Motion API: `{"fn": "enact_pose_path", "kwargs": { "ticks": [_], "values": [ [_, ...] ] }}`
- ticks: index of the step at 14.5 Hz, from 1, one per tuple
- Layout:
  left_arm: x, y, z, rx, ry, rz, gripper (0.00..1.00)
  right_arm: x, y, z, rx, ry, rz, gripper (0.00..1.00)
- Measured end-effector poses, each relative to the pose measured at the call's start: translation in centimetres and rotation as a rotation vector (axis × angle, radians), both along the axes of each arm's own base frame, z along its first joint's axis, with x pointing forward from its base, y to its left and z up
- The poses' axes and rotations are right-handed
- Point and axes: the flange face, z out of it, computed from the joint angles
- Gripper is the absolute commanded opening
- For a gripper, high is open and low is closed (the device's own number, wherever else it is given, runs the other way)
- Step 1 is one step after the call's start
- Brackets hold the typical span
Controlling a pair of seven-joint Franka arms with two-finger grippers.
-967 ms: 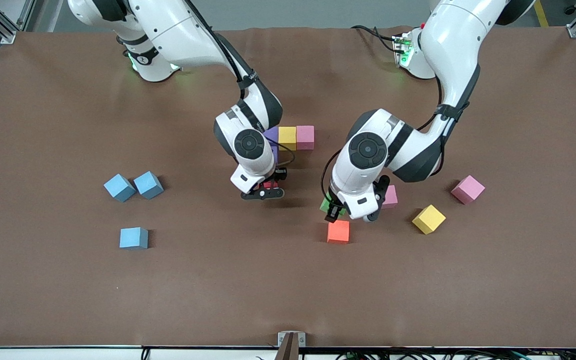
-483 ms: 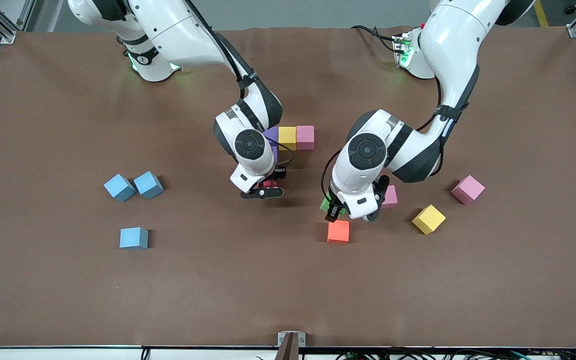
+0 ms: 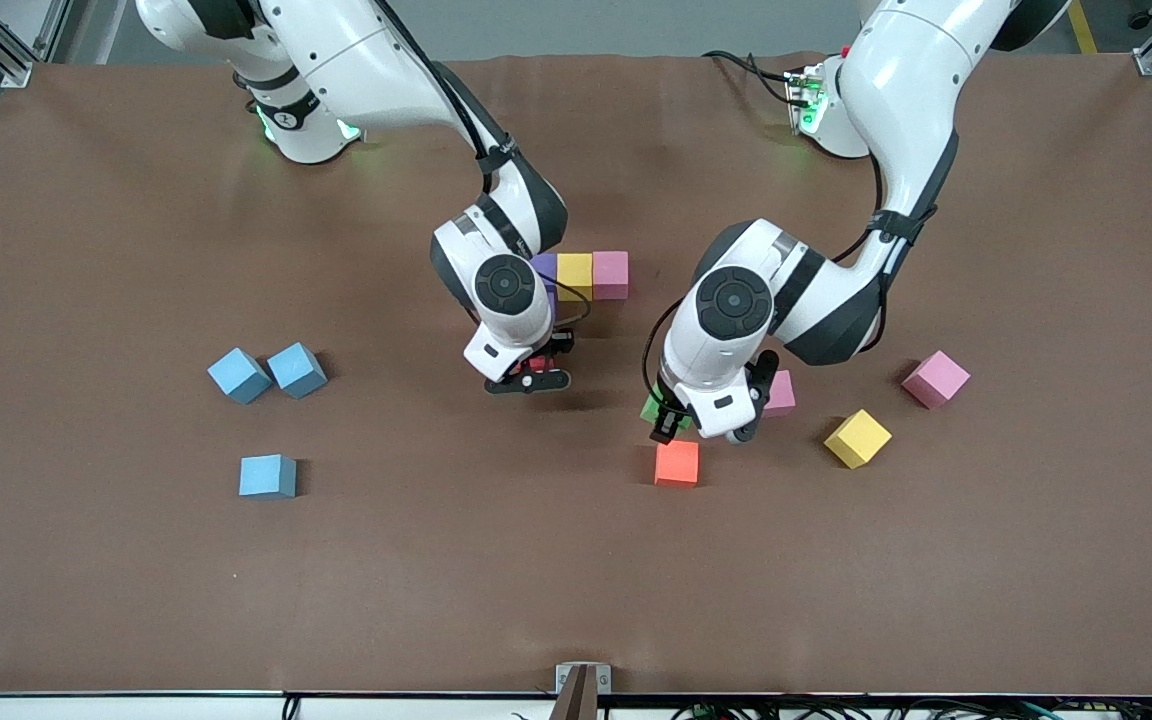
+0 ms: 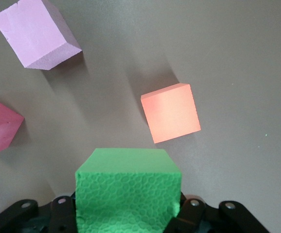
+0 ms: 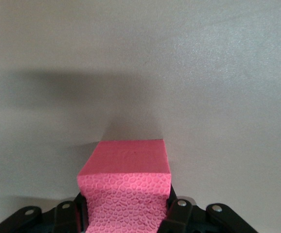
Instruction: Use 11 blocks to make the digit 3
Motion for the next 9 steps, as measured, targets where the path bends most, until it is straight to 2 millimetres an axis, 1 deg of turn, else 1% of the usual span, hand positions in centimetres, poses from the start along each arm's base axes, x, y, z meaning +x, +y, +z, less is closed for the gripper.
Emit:
{"fn": "enact_pose_path", "kwargs": {
  "ticks": [1,2,6,7,9],
  "values": [
    [0.0,0.0,0.0,0.0,0.0,0.0,0.04,0.0,0.0,0.0,0.0,0.0,0.001,0.8],
    [0.0,0.0,0.0,0.0,0.001,0.001,0.04,0.0,0.0,0.0,-0.001,0.001,0.001,1.0],
    [-0.2,-0.3,-0.5,0.003,0.009,0.012,0.04,-0.9,0.1,-0.9,-0.023,0.033,0.009,1.0],
    [-0.3,-0.3,-0.6,0.003,0.009,0.011,0.04,-0.9,0.2,-0.6,-0.023,0.036,0.01,1.0],
    [-0.5,-0.6,-0.6,0.004,0.01,0.007,0.04,-0.3,0.4,0.8,-0.034,0.055,0.008,1.0]
  ]
}}
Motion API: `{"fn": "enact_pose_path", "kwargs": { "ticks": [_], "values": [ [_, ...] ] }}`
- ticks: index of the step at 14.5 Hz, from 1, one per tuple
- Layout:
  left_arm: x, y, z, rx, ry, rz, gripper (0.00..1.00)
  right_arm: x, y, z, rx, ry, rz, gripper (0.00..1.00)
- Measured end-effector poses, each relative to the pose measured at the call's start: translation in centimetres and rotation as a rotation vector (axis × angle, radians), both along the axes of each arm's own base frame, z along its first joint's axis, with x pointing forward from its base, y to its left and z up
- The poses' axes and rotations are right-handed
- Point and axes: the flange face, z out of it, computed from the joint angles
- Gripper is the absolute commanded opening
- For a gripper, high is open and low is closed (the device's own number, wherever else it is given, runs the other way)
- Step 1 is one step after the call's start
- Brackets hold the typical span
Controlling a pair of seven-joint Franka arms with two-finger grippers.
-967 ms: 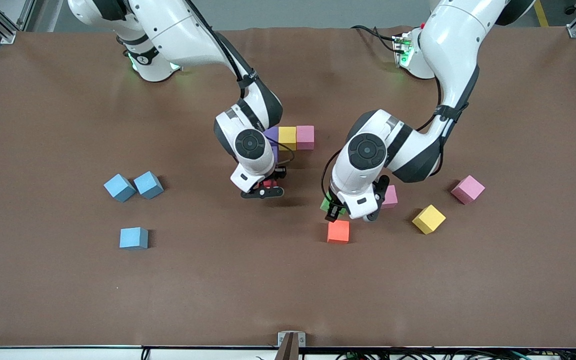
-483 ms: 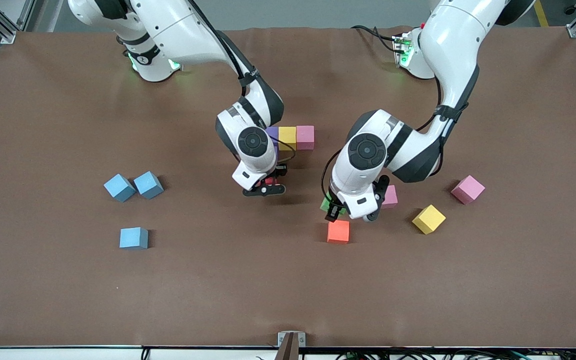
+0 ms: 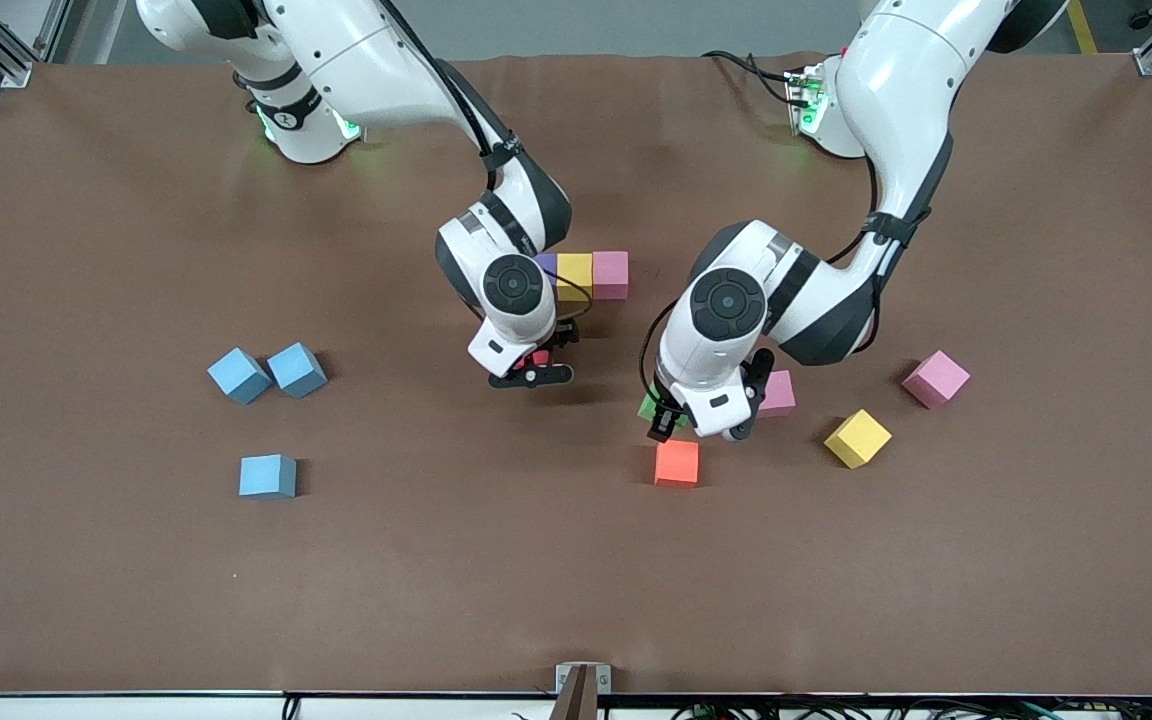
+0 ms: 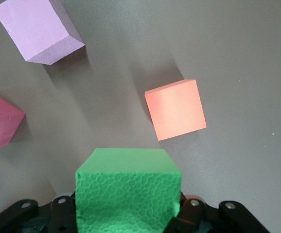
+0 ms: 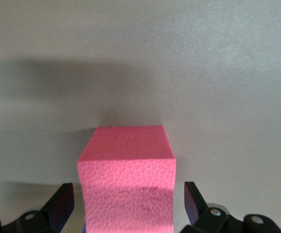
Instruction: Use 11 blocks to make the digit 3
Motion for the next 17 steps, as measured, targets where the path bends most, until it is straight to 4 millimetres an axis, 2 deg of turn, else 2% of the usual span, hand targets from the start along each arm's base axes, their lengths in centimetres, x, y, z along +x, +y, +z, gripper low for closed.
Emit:
{"fn": "enact_pose_path", "kwargs": {
  "ticks": [3,6,7,9,13,17],
  "values": [
    [-0.2,-0.3,-0.1,0.001,0.002,0.005,0.04,2.5,-1.3,4.0,0.003,0.008,-0.033,1.0],
    [-0.7,-0.9,-0.4,0.003,0.007,-0.002,0.04,5.8,-5.8,8.1,0.02,0.009,-0.073,1.0],
    [-0.9,-1.2,-0.6,0.004,0.009,0.001,0.04,7.1,-8.1,9.2,0.03,0.013,-0.057,1.0],
    [-1.3,-1.7,-0.9,0.008,0.014,0.014,0.04,10.2,-13.8,10.7,0.056,0.009,-0.006,1.0],
    [-1.7,-2.2,-2.1,0.025,0.02,0.015,0.04,15.1,-25.7,11.4,0.047,-0.027,0.075,1.0],
    [-2.5,-3.2,-2.5,0.03,0.027,0.025,0.05,18.5,-34.5,12.4,0.059,-0.101,0.166,1.0]
  ]
}}
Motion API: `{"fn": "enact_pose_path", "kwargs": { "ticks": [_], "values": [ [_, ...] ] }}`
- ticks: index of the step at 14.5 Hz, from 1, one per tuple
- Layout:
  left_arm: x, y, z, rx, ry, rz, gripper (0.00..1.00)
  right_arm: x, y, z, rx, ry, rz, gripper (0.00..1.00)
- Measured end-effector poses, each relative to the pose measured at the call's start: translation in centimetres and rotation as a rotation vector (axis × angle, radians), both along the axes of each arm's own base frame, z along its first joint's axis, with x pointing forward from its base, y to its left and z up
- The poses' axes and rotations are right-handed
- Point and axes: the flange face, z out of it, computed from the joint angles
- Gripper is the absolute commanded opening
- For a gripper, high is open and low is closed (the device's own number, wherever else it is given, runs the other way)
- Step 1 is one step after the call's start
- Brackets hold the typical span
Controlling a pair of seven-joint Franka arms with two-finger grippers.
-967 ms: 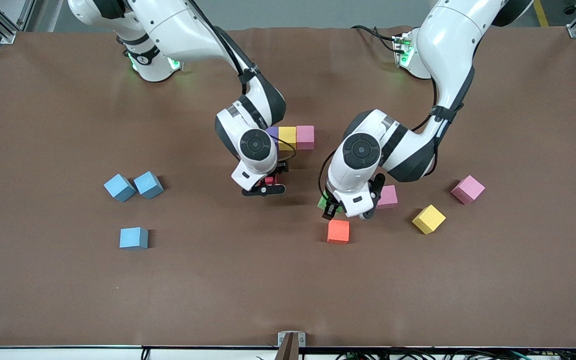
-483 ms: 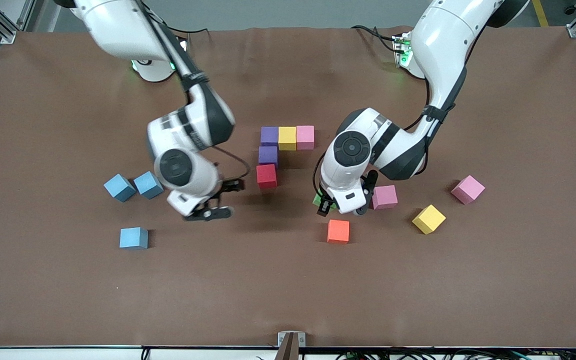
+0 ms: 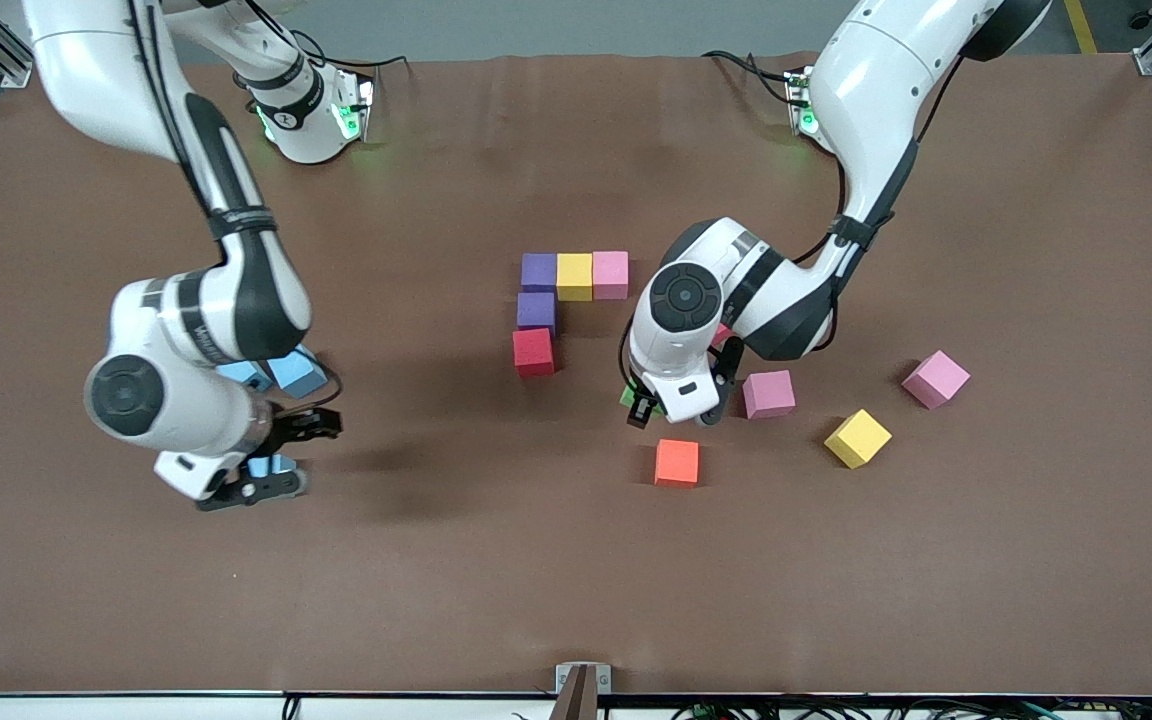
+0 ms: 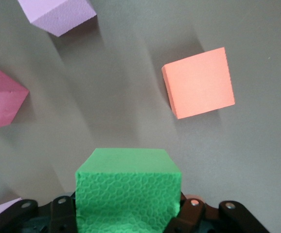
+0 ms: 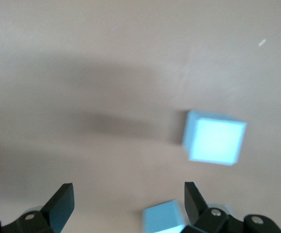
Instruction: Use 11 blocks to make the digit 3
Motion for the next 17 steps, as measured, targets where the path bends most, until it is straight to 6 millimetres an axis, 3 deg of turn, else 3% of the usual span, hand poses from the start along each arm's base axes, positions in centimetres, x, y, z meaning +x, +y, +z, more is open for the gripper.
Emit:
{"fn": "enact_pose_path", "kwargs": {
  "ticks": [3,5,9,13,15,17],
  "values": [
    [-0.6,-0.7,-0.3,0.004,0.005,0.028,0.05,2.0,-4.4,-2.5,0.0,-0.045,0.019,1.0],
    [-1.0,-1.2,-0.5,0.006,0.008,0.038,0.05,2.5,-6.0,-5.2,-0.006,-0.038,0.007,1.0],
    [-2.6,-2.9,-1.7,0.018,0.024,0.09,0.05,2.6,-7.1,-10.2,-0.016,0.012,-0.006,1.0],
    [-4.8,-5.0,-3.8,0.05,0.042,0.213,0.05,2.4,-7.9,-12.8,-0.02,0.043,-0.017,1.0],
    [-5.4,-5.6,-4.2,0.047,0.038,0.304,0.05,2.3,-8.5,-13.4,-0.019,0.052,-0.025,0.9],
    [-6.7,-6.5,-5.0,0.042,0.037,0.374,0.05,2.3,-8.6,-13.8,-0.018,0.057,-0.027,0.67]
  ]
}}
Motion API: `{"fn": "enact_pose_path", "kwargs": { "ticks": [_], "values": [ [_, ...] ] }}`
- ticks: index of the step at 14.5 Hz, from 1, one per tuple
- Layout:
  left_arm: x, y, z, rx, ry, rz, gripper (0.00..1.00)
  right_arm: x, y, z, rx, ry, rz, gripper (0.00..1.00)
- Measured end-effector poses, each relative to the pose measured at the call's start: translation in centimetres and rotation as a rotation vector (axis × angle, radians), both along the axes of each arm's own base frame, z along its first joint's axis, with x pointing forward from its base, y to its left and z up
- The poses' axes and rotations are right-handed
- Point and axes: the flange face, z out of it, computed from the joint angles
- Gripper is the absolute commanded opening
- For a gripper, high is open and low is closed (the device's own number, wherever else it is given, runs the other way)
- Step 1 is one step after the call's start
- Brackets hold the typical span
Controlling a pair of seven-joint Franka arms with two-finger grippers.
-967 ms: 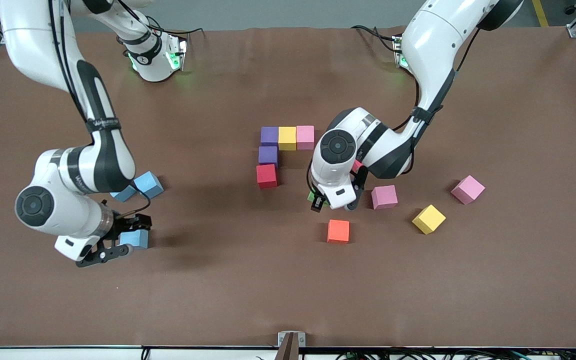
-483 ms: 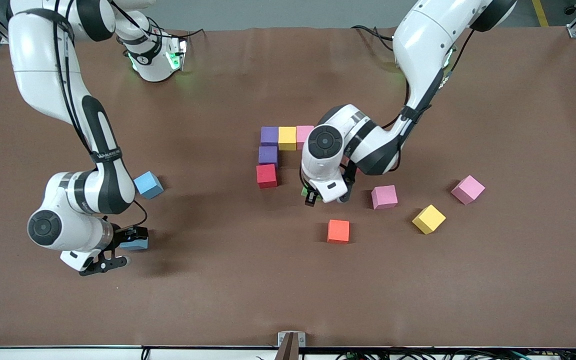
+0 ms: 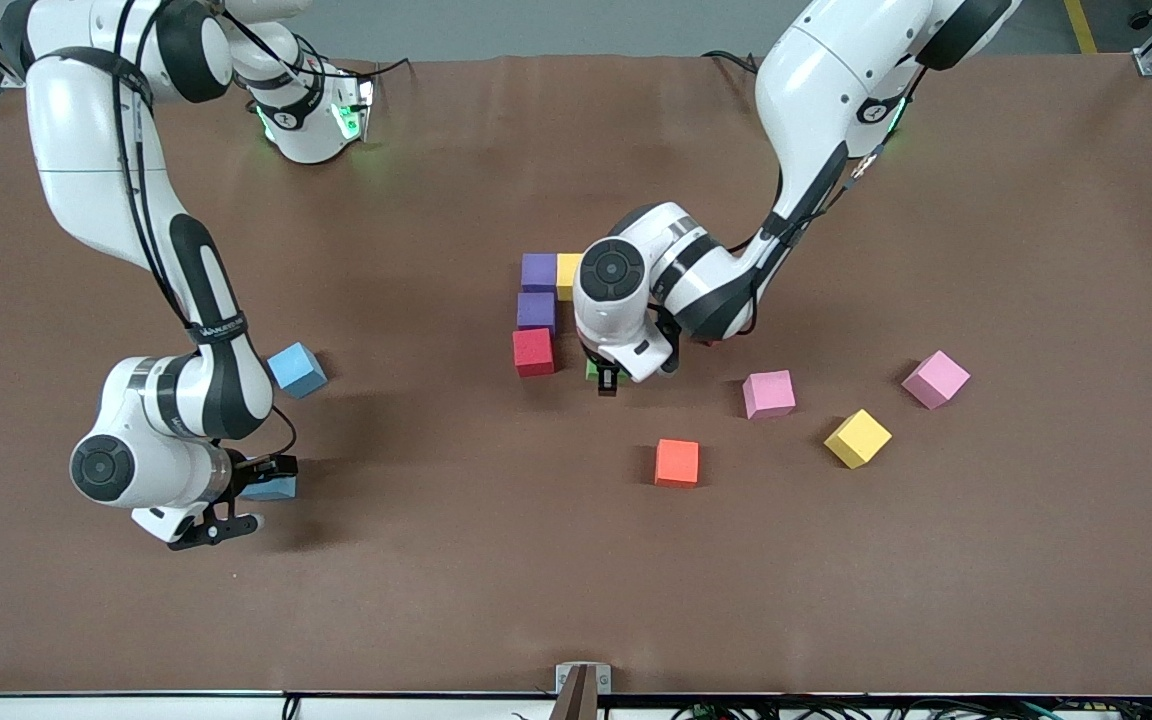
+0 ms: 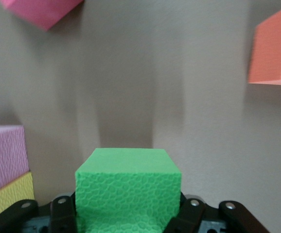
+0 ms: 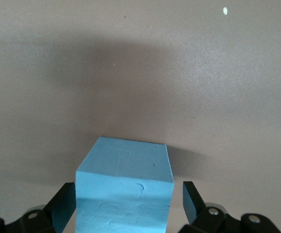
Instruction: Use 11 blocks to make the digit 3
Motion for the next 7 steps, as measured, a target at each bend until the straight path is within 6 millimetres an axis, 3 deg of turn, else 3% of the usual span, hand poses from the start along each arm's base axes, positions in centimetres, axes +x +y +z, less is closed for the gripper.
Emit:
{"fn": "enact_pose_path", "kwargs": {
  "ticks": [1,3,5,7],
  "values": [
    [-1.0,-0.5,-0.7,0.001,0.002,0.024,0.06,0.0,0.1,0.0,0.001,0.0,0.001,0.55],
    [-2.8,-1.6,-1.7,0.007,0.003,0.074,0.06,0.0,0.3,0.1,0.004,0.001,0.003,0.44],
    [-3.7,-2.3,-2.2,0.02,-0.015,0.1,0.06,0.1,0.6,0.3,0.007,0.004,0.007,0.4],
    [-4.7,-3.1,-3.6,0.041,-0.04,0.113,0.06,0.1,2.1,0.6,0.017,0.021,0.026,0.39]
  ]
}}
